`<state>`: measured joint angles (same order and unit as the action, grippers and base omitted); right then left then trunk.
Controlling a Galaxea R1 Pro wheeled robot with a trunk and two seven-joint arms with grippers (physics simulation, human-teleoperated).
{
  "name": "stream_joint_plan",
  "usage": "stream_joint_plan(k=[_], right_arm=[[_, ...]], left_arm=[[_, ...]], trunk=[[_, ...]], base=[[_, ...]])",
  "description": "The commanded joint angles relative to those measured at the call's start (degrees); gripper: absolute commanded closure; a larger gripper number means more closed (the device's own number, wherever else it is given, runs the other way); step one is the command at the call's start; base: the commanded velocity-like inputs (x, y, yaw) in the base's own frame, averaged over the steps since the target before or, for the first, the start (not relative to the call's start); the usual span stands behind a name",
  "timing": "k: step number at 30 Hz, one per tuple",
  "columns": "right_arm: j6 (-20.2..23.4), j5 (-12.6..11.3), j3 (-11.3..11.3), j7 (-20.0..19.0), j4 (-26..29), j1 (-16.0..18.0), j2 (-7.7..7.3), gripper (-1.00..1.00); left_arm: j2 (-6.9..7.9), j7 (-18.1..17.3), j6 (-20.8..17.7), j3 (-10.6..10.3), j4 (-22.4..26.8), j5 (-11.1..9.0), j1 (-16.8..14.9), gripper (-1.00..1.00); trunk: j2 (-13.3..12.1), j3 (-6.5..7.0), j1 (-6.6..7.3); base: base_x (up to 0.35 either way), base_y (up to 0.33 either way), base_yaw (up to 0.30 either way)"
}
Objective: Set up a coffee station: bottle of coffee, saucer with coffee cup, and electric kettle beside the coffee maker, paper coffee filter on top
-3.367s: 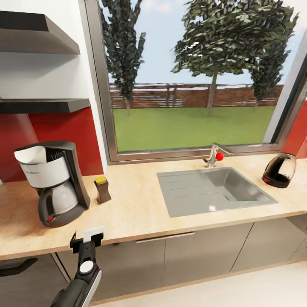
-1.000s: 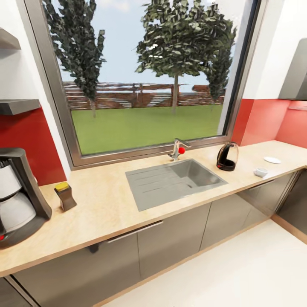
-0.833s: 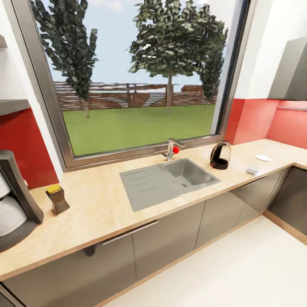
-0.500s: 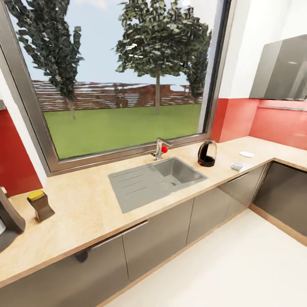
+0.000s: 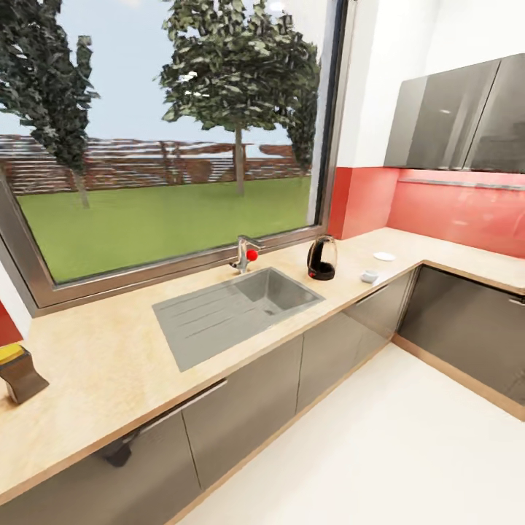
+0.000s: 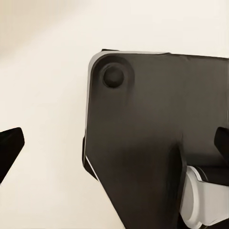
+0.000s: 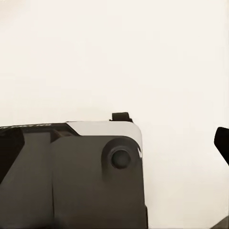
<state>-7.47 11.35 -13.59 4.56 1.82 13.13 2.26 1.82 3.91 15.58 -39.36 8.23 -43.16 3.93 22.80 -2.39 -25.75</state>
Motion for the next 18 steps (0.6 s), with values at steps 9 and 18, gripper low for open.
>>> stream_joint_plan(k=[9, 18], right_arm=[[-0.2, 0.6, -0.5, 0.3, -0.1, 0.1, 0.03, -1.0], [-0.2, 0.5, -0.6, 0.3, -0.1, 0.1, 0.03, -1.0]], left_arm=[[-0.34, 0.4, 0.0, 17.8, 0.6, 17.2, 0.0, -1.0], [0.02, 0.4, 0.1, 31.5, 0.2, 28.0, 0.0, -1.0]], trunk=[[0.1, -0.11, -0.04], [0.1, -0.11, -0.04]], base=[[0.0, 0.0, -0.282], [0.0, 0.0, -0.287]])
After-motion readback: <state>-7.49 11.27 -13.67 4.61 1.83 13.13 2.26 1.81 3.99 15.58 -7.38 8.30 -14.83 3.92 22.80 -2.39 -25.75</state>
